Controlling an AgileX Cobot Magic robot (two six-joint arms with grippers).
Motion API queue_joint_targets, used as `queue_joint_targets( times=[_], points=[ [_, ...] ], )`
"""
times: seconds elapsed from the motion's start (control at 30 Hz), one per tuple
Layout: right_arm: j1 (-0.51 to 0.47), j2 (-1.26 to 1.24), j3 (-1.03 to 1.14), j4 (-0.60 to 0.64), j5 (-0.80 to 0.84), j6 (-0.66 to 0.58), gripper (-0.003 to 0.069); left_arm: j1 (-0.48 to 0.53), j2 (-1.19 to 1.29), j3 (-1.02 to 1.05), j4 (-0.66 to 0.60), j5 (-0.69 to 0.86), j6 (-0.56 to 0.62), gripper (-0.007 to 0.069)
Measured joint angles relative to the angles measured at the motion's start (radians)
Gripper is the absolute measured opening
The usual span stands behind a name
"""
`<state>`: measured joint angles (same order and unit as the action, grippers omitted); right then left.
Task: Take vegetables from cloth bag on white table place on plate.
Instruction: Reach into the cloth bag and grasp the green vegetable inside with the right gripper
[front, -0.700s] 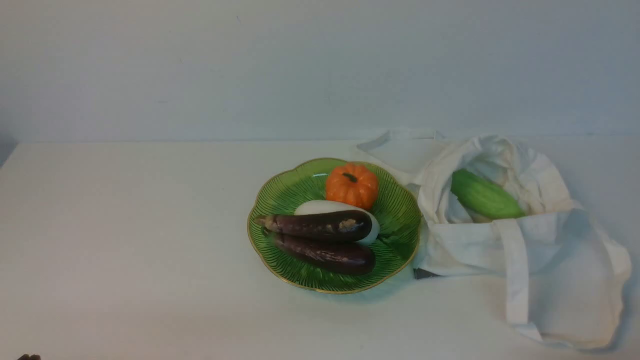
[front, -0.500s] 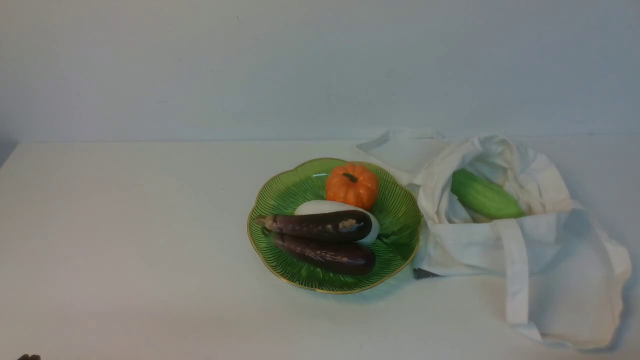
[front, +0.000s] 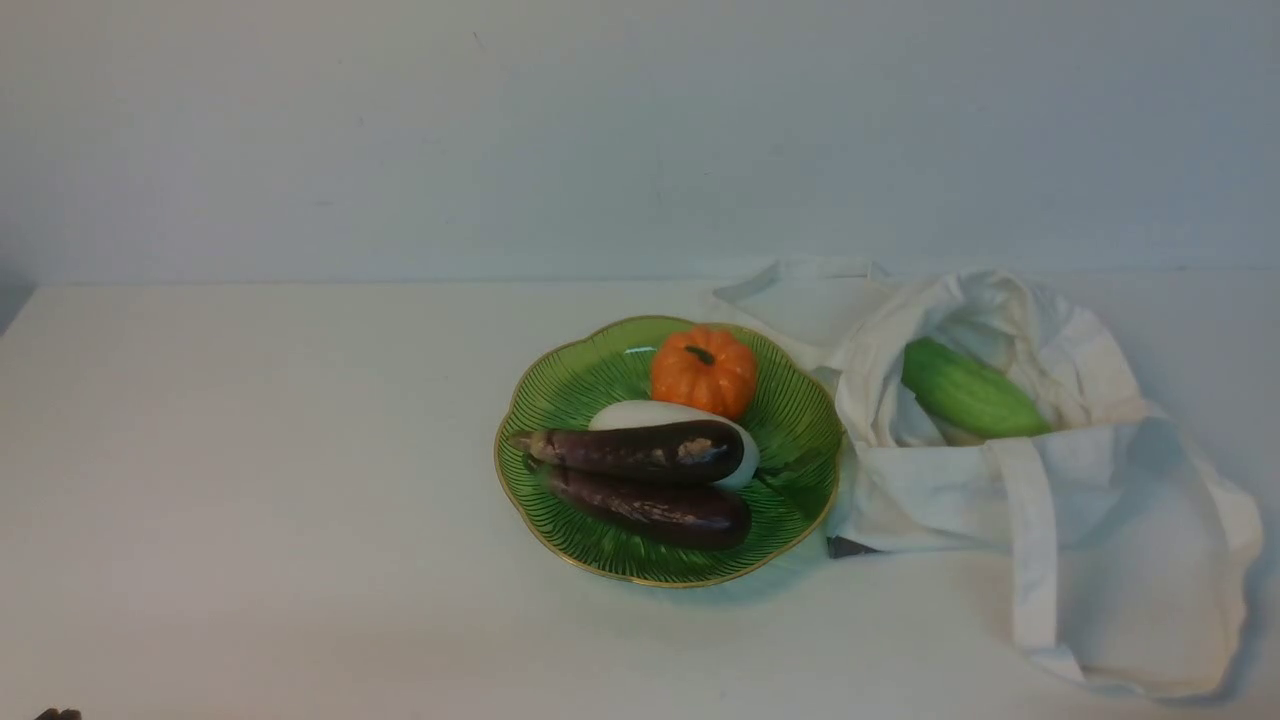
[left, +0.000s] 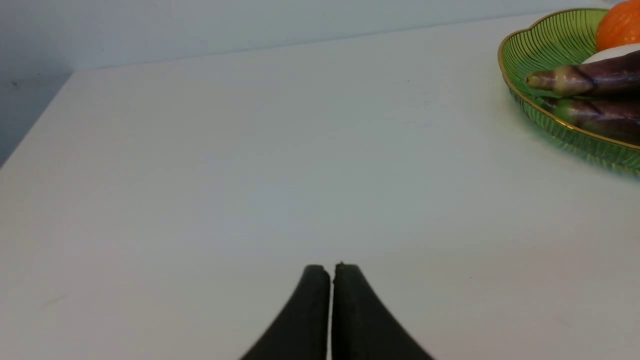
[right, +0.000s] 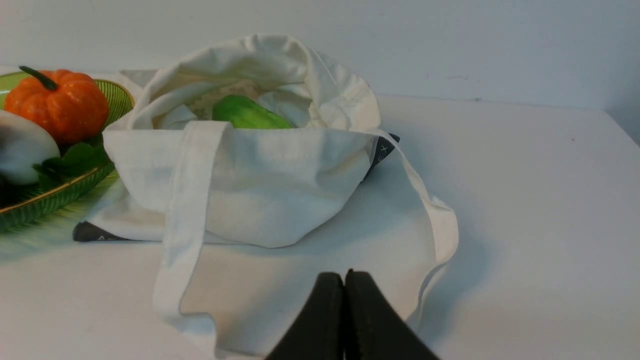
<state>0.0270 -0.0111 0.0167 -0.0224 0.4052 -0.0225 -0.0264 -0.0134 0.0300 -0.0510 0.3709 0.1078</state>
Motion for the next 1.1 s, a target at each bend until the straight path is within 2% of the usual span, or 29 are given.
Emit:
queue_joint_targets(
  times=[0.57,0.67,0.77,0.8,0.87,0.93,1.0,1.1],
  points=[
    [0.000,0.000,0.001,-0.044,-0.006,-0.011,-0.0015,0.000,0.000,0.000,0.000,0.000,0.000,-0.0005],
    [0.000,0.000,0.002,-0.009,-0.015,0.017,-0.0015,0.000,0.000,0.000,0.000,0.000,0.000,-0.0005],
    [0.000,0.000,0.006,0.181,-0.035,0.132,-0.0015,0.000,0.000,0.000,0.000,0.000,0.000,-0.0005],
    [0.000,0.000,0.009,0.294,-0.042,0.209,-0.0015,0.000,0.000,0.000,0.000,0.000,0.000,-0.0005],
    [0.000,0.000,0.011,0.403,-0.043,0.260,-0.0015,0.000,0.000,0.000,0.000,0.000,0.000,-0.0005],
    [0.000,0.000,0.012,0.585,-0.043,0.341,-0.0015,0.000,0.000,0.000,0.000,0.000,0.000,-0.0005],
    [0.000,0.000,0.011,0.677,-0.046,0.366,-0.0015,0.000,0.000,0.000,0.000,0.000,0.000,-0.0005],
    [0.000,0.000,0.011,0.743,-0.077,0.378,-0.0015,0.000,0.000,0.000,0.000,0.000,0.000,-0.0005]
  ],
)
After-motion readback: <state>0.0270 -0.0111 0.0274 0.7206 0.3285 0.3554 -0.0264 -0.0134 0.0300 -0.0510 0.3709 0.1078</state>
